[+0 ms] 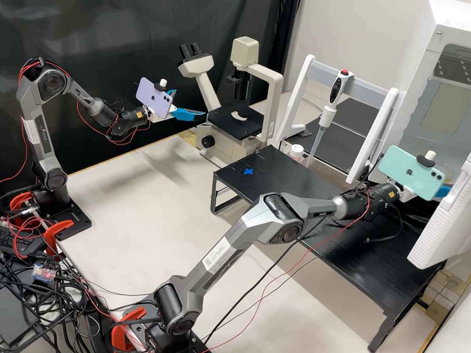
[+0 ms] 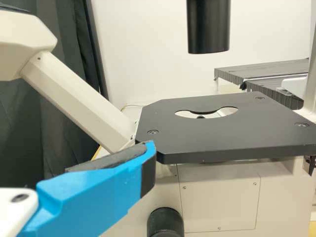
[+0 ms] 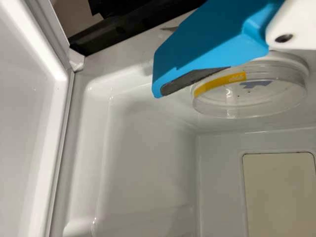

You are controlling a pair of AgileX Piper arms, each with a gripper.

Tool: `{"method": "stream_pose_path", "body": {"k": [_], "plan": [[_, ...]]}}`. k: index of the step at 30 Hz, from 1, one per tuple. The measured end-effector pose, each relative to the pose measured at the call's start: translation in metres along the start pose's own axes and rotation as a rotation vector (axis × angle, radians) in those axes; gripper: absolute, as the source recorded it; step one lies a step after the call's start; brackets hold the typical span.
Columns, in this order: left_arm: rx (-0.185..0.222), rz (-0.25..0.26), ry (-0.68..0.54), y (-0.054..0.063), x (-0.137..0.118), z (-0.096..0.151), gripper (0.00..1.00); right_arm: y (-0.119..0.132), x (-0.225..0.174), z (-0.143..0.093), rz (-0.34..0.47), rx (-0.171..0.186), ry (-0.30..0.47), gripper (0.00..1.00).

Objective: Move the petri dish to the microscope

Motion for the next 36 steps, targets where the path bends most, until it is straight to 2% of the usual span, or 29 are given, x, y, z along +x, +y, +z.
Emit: {"method": "stream_pose_path", "body": {"k": [6,15,18,28,36], "plan": [[0.000,0.000,0.000,0.0000,0.0000,0.0000,1.00,0.0019,-0.0003,0.0021,-0.001,0.008,-0.001,0.00],[0.000,0.000,0.000,0.0000,0.0000,0.0000,1.00,0.0044,-0.0003,0.0034,-0.007,0.003,-0.002,0.00],[0.000,0.000,0.000,0.0000,0.0000,0.0000,1.00,0.0055,0.0000,0.0033,-0.013,-0.012,-0.006,0.00],[0.000,0.000,0.000,0.0000,0.0000,0.0000,1.00,0.0063,0.0003,0.0024,-0.012,-0.012,-0.008,0.00],[0.000,0.000,0.000,0.0000,0.0000,0.0000,1.00,0.0064,0.0005,0.0016,-0.016,-0.031,-0.003,0.00]]}}
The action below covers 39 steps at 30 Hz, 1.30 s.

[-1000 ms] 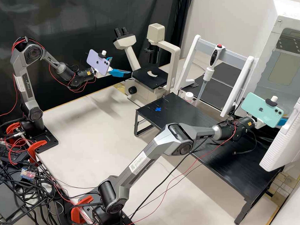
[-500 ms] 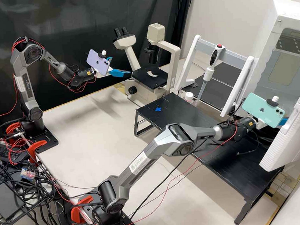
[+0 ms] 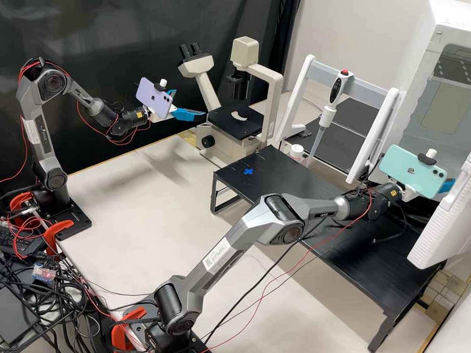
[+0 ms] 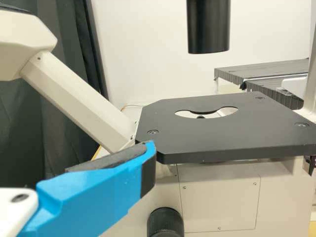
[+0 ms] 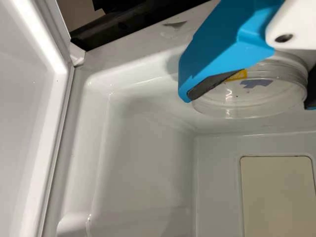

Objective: Move the petri dish to the microscope

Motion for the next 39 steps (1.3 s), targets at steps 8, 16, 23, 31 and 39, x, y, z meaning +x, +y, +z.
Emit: {"method": "stream_pose_path", "body": {"k": [8,16,23,31,39], "plan": [[0.000,0.000,0.000,0.000,0.000,0.000,1.00,0.000,0.000,0.000,-0.003,-0.010,0.002,0.00],[0.000,0.000,0.000,0.000,0.000,0.000,1.00,0.001,-0.002,0.003,-0.006,0.000,-0.001,0.00],[0.000,0.000,0.000,0.000,0.000,0.000,1.00,0.011,-0.017,0.012,0.008,0.002,0.003,0.00],[0.000,0.000,0.000,0.000,0.000,0.000,1.00,0.026,-0.045,0.023,0.030,0.016,0.001,0.00],[0.000,0.000,0.000,0.000,0.000,0.000,1.00,0.042,-0.081,0.021,0.092,0.027,0.067,0.00]]}}
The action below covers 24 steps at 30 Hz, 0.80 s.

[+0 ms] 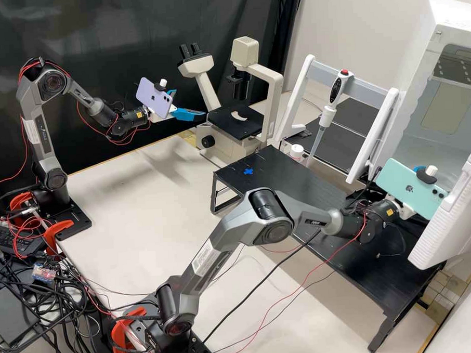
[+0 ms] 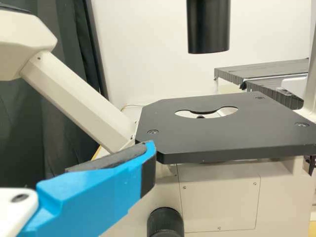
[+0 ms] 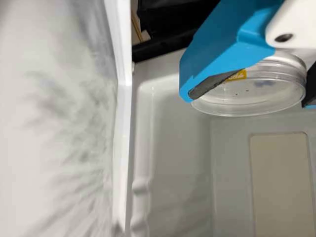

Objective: Move the petri dish to the microscope

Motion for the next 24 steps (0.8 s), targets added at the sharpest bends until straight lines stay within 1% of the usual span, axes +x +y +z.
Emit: {"method": "stream_pose_path", "body": {"k": [1,2,5,7,12,16,18,20,24], "plan": [[0.000,0.000,0.000,0.000,0.000,0.000,1.00,0.000,-0.003,0.000,0.000,0.001,0.001,0.00],[0.000,0.000,0.000,0.000,0.000,0.000,1.00,0.002,-0.009,-0.002,0.011,0.000,0.018,0.00],[0.000,0.000,0.000,0.000,0.000,0.000,1.00,0.004,-0.029,-0.005,0.035,0.019,0.042,0.00],[0.000,0.000,0.000,0.000,0.000,0.000,1.00,0.004,-0.041,-0.005,0.042,0.015,0.051,0.00],[0.000,0.000,0.000,0.000,0.000,0.000,1.00,-0.007,-0.083,-0.013,0.032,0.019,0.079,0.00],[0.000,0.000,0.000,0.000,0.000,0.000,1.00,-0.017,-0.114,-0.016,0.017,0.031,0.090,0.00],[0.000,0.000,0.000,0.000,0.000,0.000,1.00,-0.023,-0.132,-0.020,0.009,0.044,0.098,0.00],[0.000,0.000,0.000,0.000,0.000,0.000,1.00,-0.030,-0.150,-0.026,-0.008,0.055,0.105,0.00],[0.000,0.000,0.000,0.000,0.000,0.000,1.00,-0.043,-0.184,-0.043,-0.065,0.061,0.129,0.00]]}}
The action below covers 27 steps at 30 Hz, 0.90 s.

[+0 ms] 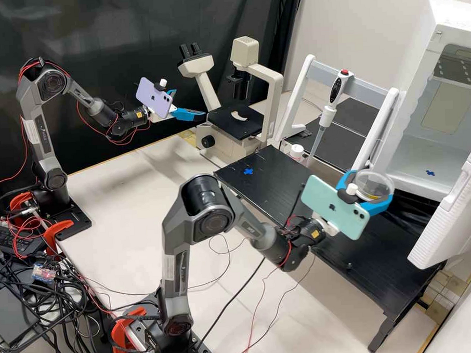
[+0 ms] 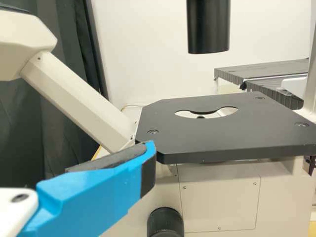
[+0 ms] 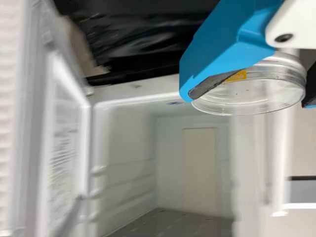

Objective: Move the petri dish to the microscope

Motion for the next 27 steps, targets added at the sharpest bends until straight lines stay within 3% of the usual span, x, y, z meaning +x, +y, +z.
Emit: {"method": "stream_pose_path", "body": {"k": [6,17,27], "plan": [[0.000,0.000,0.000,0.000,0.000,0.000,1.00,-0.021,-0.036,-0.035,-0.068,-0.010,0.078,0.00],[0.000,0.000,0.000,0.000,0.000,0.000,1.00,-0.071,-0.071,-0.097,-0.195,-0.076,0.317,0.00],[0.000,0.000,0.000,0.000,0.000,0.000,1.00,-0.109,-0.081,-0.142,-0.252,-0.117,0.426,0.00]]}}
